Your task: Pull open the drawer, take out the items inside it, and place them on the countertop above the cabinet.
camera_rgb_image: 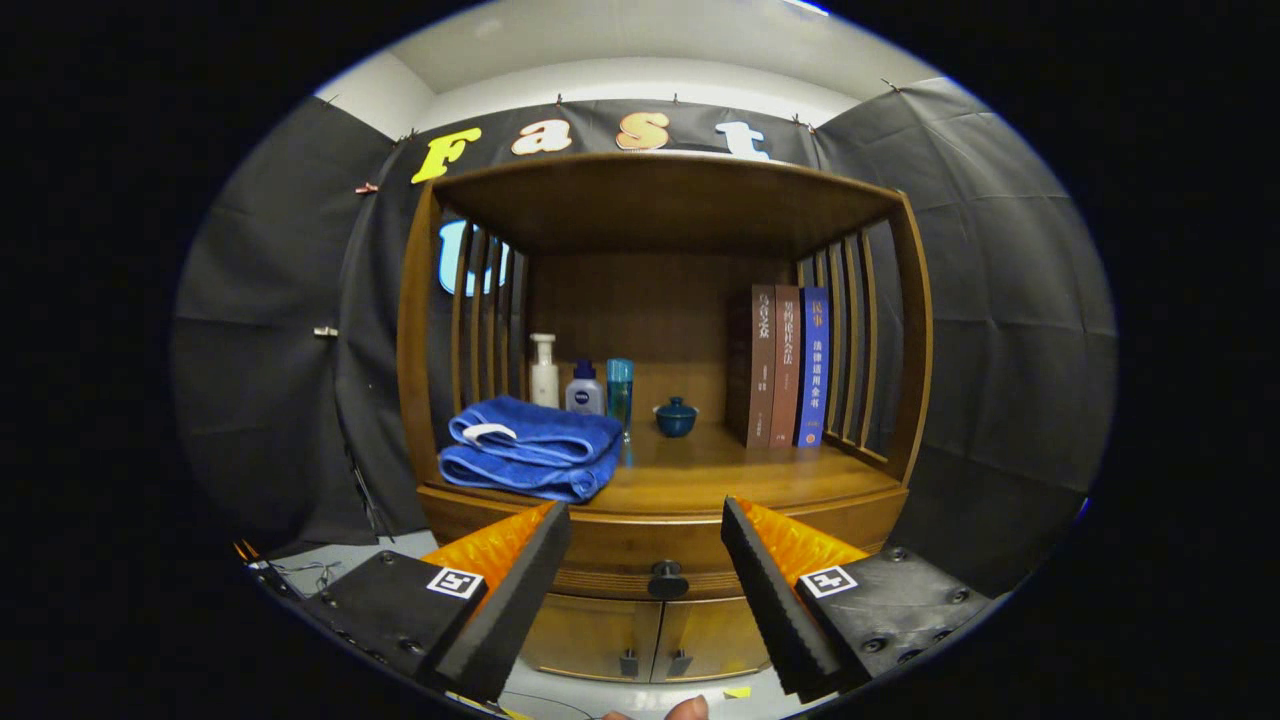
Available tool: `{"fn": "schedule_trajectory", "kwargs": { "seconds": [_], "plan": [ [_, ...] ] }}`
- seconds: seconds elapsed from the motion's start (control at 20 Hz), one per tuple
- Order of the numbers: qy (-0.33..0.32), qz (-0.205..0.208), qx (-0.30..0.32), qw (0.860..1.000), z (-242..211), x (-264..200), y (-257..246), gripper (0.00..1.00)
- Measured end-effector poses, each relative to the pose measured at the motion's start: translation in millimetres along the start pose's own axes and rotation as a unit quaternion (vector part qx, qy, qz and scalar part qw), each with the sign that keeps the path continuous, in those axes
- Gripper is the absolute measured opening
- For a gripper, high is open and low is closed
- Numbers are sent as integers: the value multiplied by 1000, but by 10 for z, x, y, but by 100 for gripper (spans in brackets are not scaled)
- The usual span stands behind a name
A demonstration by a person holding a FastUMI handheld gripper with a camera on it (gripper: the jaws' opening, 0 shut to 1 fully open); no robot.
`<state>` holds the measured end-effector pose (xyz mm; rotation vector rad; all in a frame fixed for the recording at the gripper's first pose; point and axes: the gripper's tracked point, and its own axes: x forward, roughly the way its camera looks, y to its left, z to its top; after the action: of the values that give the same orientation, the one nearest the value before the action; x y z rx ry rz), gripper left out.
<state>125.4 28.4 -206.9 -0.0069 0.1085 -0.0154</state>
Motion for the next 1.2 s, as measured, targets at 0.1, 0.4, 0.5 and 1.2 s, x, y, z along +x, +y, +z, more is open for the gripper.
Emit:
{"fn": "schedule_trajectory", "kwargs": {
  "seconds": [0.1,0.4,0.5,1.2],
  "plan": [
    [8,-4,-12,1000,-232,102,-44,99],
    [42,-6,7,999,-805,383,-80,99],
    [56,-9,6,998,-991,463,-70,99],
    [98,-24,1,995,-1442,927,-235,30]
  ]
}}
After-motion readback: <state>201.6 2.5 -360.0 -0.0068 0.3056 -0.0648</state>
